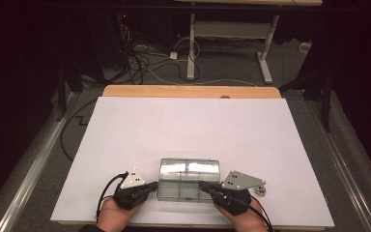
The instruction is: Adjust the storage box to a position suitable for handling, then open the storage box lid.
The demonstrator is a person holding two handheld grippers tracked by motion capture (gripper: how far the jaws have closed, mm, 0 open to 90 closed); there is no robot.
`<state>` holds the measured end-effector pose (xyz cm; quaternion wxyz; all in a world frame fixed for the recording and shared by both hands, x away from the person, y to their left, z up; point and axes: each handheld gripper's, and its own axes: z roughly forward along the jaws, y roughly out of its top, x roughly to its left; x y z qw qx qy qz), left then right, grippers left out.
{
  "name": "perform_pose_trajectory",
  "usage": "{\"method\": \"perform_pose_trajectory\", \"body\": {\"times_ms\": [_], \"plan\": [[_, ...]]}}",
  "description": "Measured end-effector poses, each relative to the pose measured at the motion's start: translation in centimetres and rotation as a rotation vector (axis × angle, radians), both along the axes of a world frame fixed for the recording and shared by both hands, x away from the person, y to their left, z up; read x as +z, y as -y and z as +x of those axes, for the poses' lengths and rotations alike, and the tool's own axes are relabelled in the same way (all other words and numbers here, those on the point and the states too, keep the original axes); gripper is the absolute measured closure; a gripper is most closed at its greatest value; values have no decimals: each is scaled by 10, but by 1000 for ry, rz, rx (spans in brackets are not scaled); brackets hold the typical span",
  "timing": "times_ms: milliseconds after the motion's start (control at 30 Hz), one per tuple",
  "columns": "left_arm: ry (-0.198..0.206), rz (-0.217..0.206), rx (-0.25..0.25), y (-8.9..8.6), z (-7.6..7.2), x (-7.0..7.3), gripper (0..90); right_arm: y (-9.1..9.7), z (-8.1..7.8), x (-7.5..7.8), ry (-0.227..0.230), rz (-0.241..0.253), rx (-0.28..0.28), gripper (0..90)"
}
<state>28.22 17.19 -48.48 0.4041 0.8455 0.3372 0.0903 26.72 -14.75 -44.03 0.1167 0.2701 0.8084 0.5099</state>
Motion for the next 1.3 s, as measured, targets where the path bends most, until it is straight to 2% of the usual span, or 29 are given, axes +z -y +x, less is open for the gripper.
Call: {"method": "perform_pose_trajectory", "body": {"times_ms": [200, 433, 567, 800, 1100, 1300], "plan": [[1, -7, -2, -1, 0, 0, 875, -15, -4, 1, -1, 16, 44, 900], [-13, -12, -3, -1, 1, 0, 874, -29, -14, -2, -5, 6, 102, 900], [-7, -19, -5, -2, 1, 0, 874, -36, -18, -7, -31, 12, 141, 900], [-2, -24, -15, -3, 2, 1, 874, -48, -25, -21, -69, -33, 185, 900], [4, -32, -16, -4, 2, 2, 874, -48, -27, -44, -152, -75, 173, 900], [-2, -33, -19, -4, 3, 1, 874, -40, -22, -48, -168, -82, 125, 900]]}}
